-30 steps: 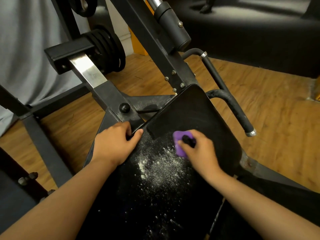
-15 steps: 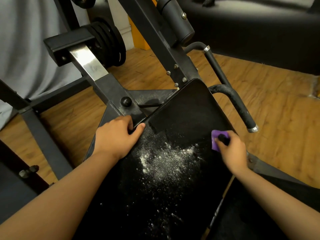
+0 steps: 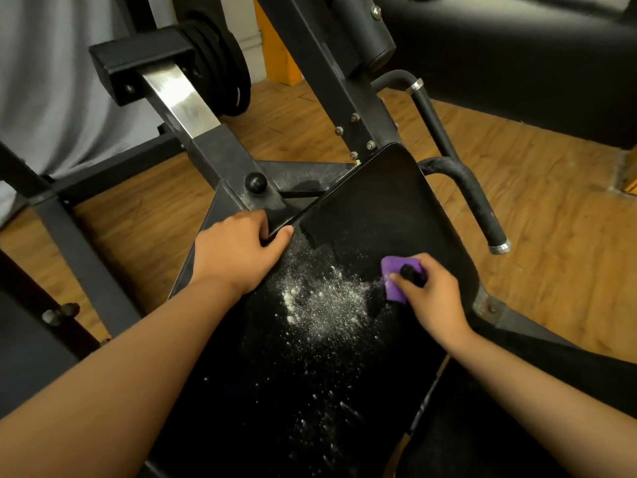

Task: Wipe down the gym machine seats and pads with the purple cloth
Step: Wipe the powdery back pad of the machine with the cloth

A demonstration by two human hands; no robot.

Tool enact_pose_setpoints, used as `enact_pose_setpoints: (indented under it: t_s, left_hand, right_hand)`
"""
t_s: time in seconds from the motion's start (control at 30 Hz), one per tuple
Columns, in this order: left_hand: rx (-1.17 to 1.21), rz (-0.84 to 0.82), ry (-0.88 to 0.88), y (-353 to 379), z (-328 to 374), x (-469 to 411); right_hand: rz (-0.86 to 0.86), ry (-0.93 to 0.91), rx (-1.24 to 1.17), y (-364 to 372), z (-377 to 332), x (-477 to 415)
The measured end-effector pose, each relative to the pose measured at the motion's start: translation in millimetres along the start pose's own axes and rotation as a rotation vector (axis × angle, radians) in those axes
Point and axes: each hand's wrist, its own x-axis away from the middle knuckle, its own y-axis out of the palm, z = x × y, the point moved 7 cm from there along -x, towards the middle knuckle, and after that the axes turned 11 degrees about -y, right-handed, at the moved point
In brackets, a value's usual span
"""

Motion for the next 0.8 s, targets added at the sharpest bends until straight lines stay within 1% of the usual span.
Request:
enact_pose_setpoints:
  t_s: [0.1, 0.13, 0.2, 0.33, 0.47, 0.53, 0.57, 0.63, 0.7, 0.8]
  left_hand:
    - [0.002, 0.001, -0.002, 1, -1, 0]
    - [0.004, 0.000, -0.002, 1, -2, 0]
    - [-0.001, 0.005, 0.004, 2, -1, -2]
    - [-0.007, 0.008, 0.014, 3, -1, -3]
    - [-0.005, 0.010, 0.022, 3, -1, -3]
    - [-0.011, 0.007, 0.023, 3, -1, -3]
    - [-0.011, 0.007, 0.025, 3, -1, -3]
    - [-0.007, 0.009, 0.028, 3, 0, -3]
    - [-0.006, 0.001, 0.028, 4, 0, -3]
    - [-0.003, 0.000, 0.031, 3, 0, -3]
  right_hand:
    - [0.078, 0.125, 0.046, -19, 19, -9]
    - [0.087, 0.139, 0.072, -18, 19, -7]
    - [0.084, 0.088, 0.100, -6, 2, 5]
    - [-0.072, -0.128, 0.017, 39, -60, 36]
    - [-0.260, -0.203, -0.102, 58, -93, 53]
    - [-0.337, -0.252, -0.084, 62, -98, 53]
    - [-0.341, -0.276, -0.062, 61, -97, 48]
    - [-0.291, -0.308, -0.015, 52, -91, 32]
    - [-0.151, -0.281, 0.044, 35, -75, 7]
    - [0.086, -0.120, 0.099, 12, -47, -28]
